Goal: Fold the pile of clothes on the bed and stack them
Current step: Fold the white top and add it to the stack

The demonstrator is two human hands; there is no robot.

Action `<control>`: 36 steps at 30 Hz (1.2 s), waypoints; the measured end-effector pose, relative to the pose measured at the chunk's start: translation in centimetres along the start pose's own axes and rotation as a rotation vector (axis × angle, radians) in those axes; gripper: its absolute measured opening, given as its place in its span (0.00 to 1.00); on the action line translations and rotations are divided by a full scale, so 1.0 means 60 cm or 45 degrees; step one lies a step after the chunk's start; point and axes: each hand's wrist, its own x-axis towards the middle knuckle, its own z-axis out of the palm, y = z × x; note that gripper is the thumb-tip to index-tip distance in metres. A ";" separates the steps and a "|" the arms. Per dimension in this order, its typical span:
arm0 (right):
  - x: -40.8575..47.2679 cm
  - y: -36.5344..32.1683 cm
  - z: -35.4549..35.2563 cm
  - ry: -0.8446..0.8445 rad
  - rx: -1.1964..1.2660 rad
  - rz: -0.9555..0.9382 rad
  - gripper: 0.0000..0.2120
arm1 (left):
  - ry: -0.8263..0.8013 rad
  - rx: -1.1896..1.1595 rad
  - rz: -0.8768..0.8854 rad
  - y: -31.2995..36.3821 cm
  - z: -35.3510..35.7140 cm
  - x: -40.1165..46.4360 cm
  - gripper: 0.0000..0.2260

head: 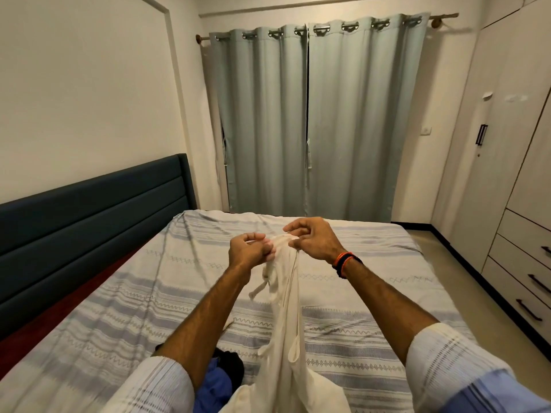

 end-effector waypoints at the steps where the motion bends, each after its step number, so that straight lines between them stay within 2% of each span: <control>1: 0.001 0.000 -0.006 0.023 0.065 0.001 0.13 | 0.033 0.130 0.063 -0.008 -0.012 0.010 0.11; 3: 0.004 -0.004 -0.019 0.043 0.187 -0.010 0.12 | 0.010 0.326 0.131 -0.020 -0.034 0.024 0.13; 7: 0.010 -0.025 -0.039 0.033 0.374 -0.041 0.12 | -0.254 0.541 0.170 -0.031 -0.044 0.030 0.17; 9: 0.010 -0.034 -0.043 0.010 0.425 -0.074 0.13 | -0.322 0.602 0.200 -0.031 -0.034 0.025 0.17; 12: 0.009 -0.045 -0.049 -0.002 0.461 -0.120 0.13 | -0.295 0.723 0.134 -0.034 -0.020 0.029 0.18; 15: 0.007 -0.048 -0.062 0.018 0.427 -0.154 0.13 | -0.190 0.761 0.064 -0.030 -0.017 0.029 0.12; 18: 0.005 -0.042 -0.084 0.113 0.310 -0.158 0.12 | -0.087 0.853 0.196 -0.013 -0.024 0.033 0.07; 21: 0.011 -0.019 -0.110 0.225 0.123 -0.114 0.11 | -0.034 0.785 0.294 0.024 -0.038 0.048 0.12; 25: 0.019 -0.006 -0.127 0.378 -0.014 -0.025 0.10 | -0.057 0.701 0.354 0.080 -0.041 0.054 0.12; 30: 0.028 -0.025 -0.132 0.374 -0.408 -0.037 0.09 | 0.026 0.726 0.484 0.119 -0.022 0.047 0.15; 36: 0.043 -0.032 -0.133 0.477 -0.481 -0.035 0.07 | 0.040 0.811 0.503 0.151 -0.024 0.043 0.12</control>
